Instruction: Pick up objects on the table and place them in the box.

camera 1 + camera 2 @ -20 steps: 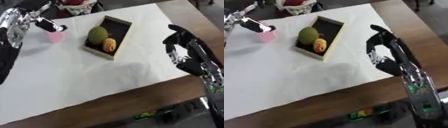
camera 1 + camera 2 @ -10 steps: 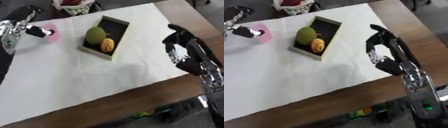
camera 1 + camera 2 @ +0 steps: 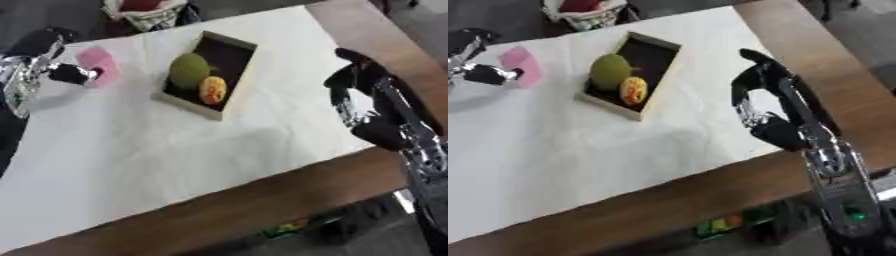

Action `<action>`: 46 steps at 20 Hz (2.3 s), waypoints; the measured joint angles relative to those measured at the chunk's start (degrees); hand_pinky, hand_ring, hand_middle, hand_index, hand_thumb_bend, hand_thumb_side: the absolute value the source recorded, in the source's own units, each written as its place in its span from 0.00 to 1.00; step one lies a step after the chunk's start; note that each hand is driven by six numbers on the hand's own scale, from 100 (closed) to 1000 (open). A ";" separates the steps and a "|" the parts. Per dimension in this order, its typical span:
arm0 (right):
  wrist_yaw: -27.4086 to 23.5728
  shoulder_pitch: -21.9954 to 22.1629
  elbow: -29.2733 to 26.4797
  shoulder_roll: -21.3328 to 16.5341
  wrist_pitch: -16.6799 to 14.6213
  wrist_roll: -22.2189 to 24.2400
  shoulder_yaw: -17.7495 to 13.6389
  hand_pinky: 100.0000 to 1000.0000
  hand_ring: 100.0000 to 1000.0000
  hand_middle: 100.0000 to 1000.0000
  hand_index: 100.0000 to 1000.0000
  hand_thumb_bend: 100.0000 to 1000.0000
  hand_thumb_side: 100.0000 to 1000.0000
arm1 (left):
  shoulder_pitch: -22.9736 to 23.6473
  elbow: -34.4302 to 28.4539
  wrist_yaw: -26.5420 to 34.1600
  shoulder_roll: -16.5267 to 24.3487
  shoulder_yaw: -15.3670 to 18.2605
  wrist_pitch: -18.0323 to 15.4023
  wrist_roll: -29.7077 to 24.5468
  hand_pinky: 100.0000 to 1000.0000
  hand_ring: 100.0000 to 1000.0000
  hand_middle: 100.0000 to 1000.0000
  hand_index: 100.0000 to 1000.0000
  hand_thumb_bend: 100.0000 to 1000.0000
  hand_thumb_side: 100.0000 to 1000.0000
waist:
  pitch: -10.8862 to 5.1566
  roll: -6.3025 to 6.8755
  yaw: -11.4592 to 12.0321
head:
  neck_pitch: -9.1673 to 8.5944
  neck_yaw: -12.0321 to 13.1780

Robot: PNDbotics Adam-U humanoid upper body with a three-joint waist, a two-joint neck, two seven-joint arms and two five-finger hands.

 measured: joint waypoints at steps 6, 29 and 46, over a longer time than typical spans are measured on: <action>0.00 0.00 0.15 0.00 0.00 0.00 0.00 0.69 0.67 0.56 0.94 0.00 0.54 | 0.64 1.51 1.18 -0.73 0.00 0.13 0.02 0.72 0.69 0.72 0.86 0.36 0.42 | 0.18 -0.20 -0.12 | 0.00 0.02; 0.00 -0.02 0.23 0.00 -0.04 0.04 0.00 0.69 0.67 0.56 0.94 0.00 0.54 | -0.14 -5.56 9.44 -0.82 -0.81 0.77 6.48 0.53 0.41 0.42 0.62 0.03 0.00 | 0.18 -0.24 -0.03 | 0.00 -0.39; -0.52 -1.60 0.35 0.18 -0.52 1.21 1.18 0.69 0.66 0.56 0.94 0.00 0.54 | -5.31 -8.61 8.95 -9.13 -3.91 -1.80 5.60 0.55 0.47 0.49 0.68 0.00 0.04 | 1.56 0.42 -4.81 | 0.00 1.70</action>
